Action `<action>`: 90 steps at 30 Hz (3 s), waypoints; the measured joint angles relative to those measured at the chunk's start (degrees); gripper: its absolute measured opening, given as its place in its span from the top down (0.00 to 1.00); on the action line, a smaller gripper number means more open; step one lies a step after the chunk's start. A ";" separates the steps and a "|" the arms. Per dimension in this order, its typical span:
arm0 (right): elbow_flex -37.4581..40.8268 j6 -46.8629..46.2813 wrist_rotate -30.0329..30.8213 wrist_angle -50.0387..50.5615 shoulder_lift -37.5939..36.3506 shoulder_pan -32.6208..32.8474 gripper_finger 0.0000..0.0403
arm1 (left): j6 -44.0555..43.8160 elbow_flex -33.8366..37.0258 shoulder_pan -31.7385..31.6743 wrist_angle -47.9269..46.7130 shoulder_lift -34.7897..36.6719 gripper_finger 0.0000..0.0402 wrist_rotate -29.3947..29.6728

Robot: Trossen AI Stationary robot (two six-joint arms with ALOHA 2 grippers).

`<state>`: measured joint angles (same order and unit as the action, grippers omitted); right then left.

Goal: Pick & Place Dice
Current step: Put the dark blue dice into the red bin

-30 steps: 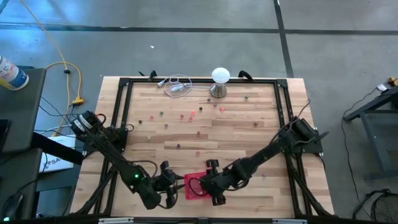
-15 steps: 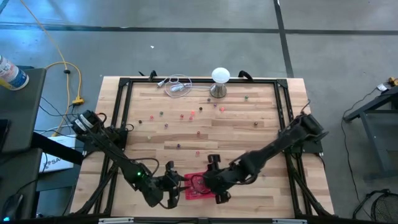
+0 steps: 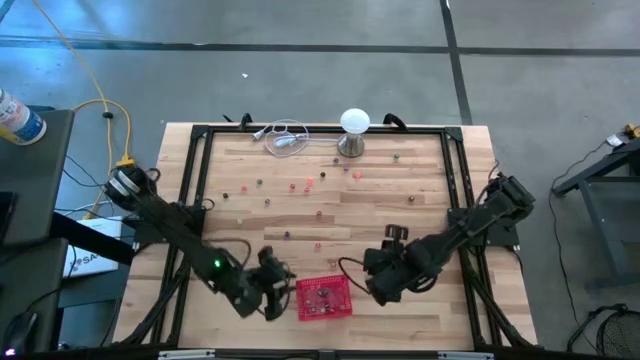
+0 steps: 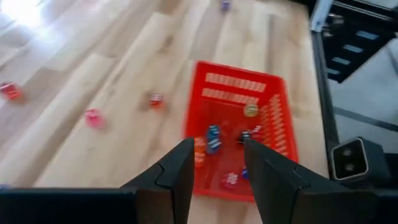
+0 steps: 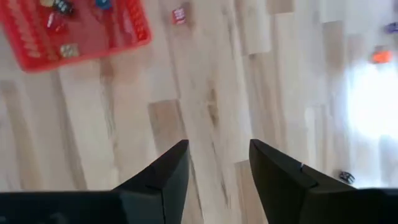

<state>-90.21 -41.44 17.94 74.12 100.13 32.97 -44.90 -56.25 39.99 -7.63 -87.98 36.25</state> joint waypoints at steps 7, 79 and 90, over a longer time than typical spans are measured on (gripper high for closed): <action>0.07 -2.37 5.76 -0.01 -0.72 6.54 0.65 | 0.22 -0.04 -10.30 -18.35 6.61 0.67 -10.61; 0.31 -8.17 37.44 0.43 -0.78 23.87 0.91 | 10.57 21.62 -22.66 6.79 4.46 0.67 -10.41; 0.31 -8.27 37.42 -0.06 -0.78 23.87 0.91 | 8.84 21.62 -20.68 9.59 -1.82 0.67 -7.13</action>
<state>-89.91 -49.71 55.36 74.06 99.35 56.84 -36.05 -34.63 19.31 1.95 -89.80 29.12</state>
